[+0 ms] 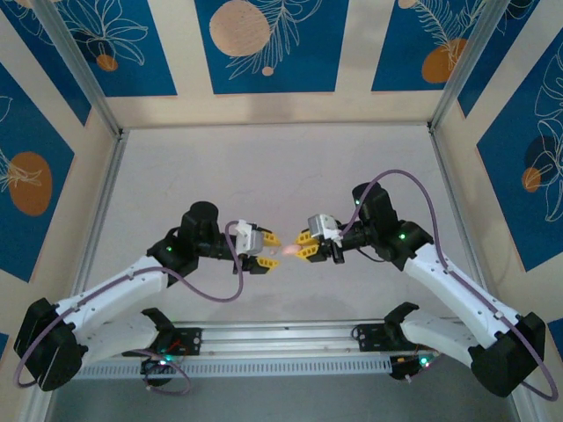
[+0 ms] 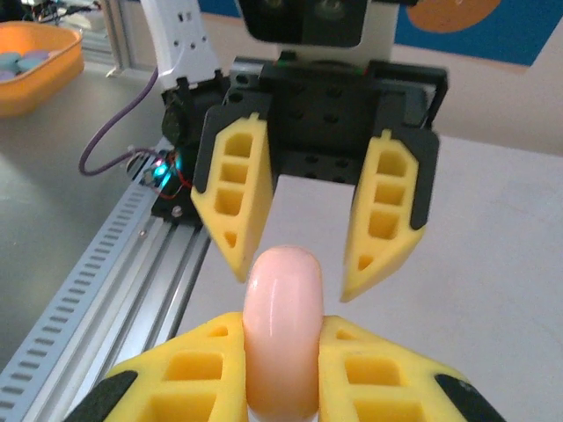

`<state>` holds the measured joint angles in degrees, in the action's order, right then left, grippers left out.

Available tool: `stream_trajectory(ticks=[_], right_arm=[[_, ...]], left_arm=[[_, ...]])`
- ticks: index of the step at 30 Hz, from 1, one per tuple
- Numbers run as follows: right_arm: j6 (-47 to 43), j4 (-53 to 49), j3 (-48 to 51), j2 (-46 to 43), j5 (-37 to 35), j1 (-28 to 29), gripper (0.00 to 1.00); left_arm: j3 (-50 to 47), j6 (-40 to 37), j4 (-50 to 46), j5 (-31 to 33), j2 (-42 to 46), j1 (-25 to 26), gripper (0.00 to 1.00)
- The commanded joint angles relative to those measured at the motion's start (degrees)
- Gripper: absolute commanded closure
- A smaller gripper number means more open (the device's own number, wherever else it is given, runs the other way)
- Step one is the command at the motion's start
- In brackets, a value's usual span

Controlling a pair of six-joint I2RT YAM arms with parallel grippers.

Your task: Insert the wireless bluetooth earbuds into the charging case

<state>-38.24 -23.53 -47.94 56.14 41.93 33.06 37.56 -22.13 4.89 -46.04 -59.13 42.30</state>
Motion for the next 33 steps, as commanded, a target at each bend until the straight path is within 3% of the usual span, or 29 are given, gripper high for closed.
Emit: stream_trajectory(ticks=[1,15,28,33], right_arm=[[-4.0,-4.9,-1.8,1.4,-0.1,1.2,0.84],[1.8,5.6,1.0,2.6,1.2,2.5,0.84],[2.6,7.0,1.2,4.6,2.7,3.0,0.84],[2.7,7.3,1.3,5.0,2.5,3.0,0.84]], left_arm=[[1.5,-3.7,-5.3,0.7,-0.2,1.0,0.55],[1.2,-1.8,-1.7,0.0,-1.3,2.6,0.56],[0.1,0.9,3.6,0.2,-1.3,2.8,0.57],[0.1,1.2,3.8,0.5,-1.2,3.0,0.62]])
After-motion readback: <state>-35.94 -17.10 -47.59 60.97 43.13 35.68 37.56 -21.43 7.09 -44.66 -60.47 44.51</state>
